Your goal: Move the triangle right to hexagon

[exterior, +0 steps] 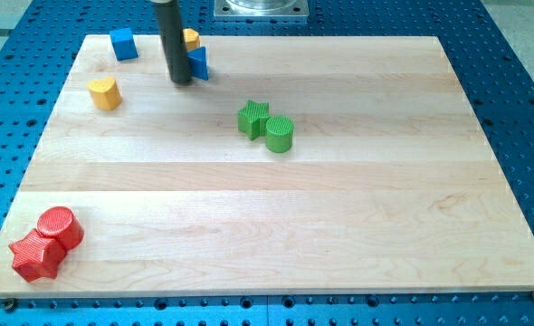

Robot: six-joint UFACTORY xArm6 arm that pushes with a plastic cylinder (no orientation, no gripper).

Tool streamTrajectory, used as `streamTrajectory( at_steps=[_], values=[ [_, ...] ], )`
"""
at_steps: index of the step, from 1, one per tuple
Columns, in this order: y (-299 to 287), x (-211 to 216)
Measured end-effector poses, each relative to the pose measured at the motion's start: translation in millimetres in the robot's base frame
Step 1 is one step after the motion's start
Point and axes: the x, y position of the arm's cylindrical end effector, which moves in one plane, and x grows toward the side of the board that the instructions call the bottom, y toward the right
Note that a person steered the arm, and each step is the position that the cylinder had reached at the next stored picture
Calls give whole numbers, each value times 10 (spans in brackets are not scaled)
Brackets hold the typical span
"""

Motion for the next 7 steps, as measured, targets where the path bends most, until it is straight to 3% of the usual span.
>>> streamTrajectory(
  at_steps=[2, 4, 7],
  values=[
    [235, -251],
    [-79, -261],
    [378, -393]
  ],
)
